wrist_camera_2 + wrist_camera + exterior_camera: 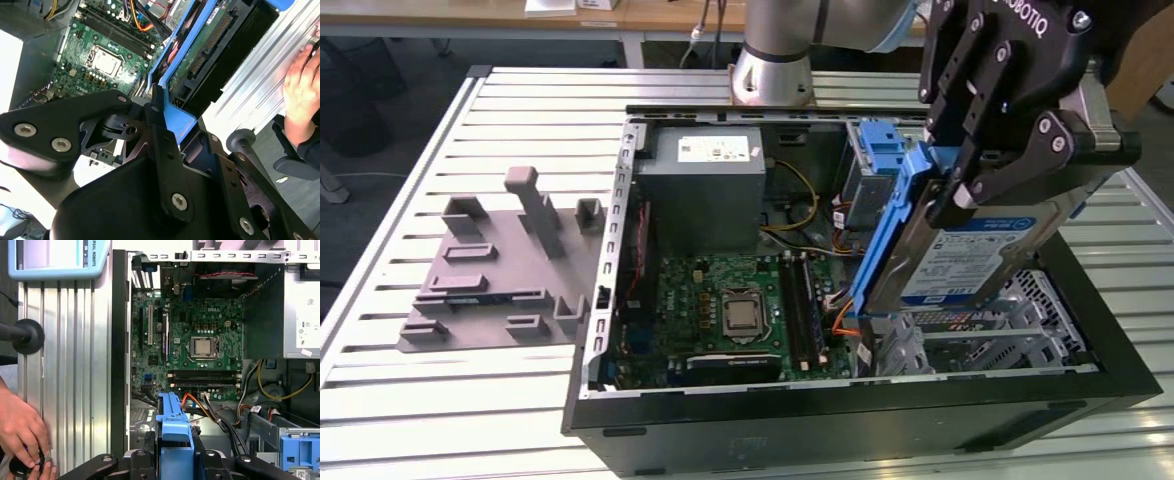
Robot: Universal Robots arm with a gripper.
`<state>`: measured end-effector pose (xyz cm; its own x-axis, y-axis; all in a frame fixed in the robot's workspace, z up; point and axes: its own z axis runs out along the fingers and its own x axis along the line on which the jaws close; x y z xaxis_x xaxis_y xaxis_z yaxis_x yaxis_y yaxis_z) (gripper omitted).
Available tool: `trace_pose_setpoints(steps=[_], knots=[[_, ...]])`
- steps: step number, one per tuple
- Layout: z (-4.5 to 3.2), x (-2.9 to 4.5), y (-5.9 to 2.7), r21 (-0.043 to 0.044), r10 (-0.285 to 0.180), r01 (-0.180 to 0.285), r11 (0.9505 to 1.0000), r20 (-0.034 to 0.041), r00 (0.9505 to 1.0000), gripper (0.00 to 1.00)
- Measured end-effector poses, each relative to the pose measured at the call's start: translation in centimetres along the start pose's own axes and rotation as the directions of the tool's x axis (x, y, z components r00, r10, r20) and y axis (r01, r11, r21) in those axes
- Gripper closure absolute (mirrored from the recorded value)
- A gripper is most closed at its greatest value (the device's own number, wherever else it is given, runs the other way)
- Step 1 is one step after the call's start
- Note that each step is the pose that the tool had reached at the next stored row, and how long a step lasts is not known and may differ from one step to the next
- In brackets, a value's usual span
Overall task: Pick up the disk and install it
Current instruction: 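Insert the disk into the insertion slot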
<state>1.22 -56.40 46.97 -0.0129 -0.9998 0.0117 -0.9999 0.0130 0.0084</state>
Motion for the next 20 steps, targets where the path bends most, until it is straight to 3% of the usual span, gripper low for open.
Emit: trace_pose_setpoints(steps=[20], knots=[[0.61,-0.05,-3.35,-0.0011,0.016,-0.016,0.9999,0.0002,0.9999,0.64]])
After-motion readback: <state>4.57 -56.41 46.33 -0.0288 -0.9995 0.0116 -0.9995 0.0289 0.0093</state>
